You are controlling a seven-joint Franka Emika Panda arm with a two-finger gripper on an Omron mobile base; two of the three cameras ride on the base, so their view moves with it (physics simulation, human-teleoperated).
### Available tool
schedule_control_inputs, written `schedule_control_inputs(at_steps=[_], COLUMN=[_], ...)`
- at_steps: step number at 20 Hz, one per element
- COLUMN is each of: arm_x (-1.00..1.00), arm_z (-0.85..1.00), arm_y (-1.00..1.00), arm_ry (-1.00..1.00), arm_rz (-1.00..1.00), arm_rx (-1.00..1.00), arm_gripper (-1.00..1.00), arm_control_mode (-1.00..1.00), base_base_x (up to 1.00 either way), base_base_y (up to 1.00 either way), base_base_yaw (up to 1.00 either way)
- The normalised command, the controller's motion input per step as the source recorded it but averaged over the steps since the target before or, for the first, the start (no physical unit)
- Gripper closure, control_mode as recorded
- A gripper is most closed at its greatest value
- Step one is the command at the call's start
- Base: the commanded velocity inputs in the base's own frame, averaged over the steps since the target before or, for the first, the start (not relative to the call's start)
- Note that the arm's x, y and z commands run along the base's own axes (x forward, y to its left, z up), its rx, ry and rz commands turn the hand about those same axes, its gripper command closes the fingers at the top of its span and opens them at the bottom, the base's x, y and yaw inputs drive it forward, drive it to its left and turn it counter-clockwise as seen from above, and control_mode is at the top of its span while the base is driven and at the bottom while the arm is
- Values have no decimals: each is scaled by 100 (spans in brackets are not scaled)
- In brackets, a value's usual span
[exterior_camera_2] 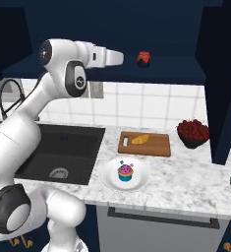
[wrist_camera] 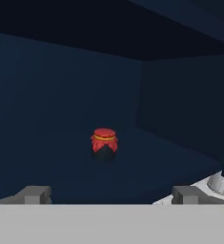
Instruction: From the different types of pastries on the counter, select a croissant and place it on the cutting board. Then retrieve a jar of jam from the cabinet and place it alongside the croissant on the cutting board.
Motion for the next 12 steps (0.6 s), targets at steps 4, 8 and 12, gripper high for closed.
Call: schedule_control_inputs(at_steps=[4, 8, 12], arm_x=[0, 3, 24], arm_z=[8, 2, 0], arm_y=[-22, -28, -25], arm_ry=[0, 0, 0], arm_rz=[0, -1, 0], arm_rx=[13, 16, 18], arm_gripper=[-100, -100, -100], arm_control_mode=[-100, -100, -100], base_base_x=[0, 0, 0], base_base_y=[0, 0, 0], base_base_yaw=[0, 0, 0])
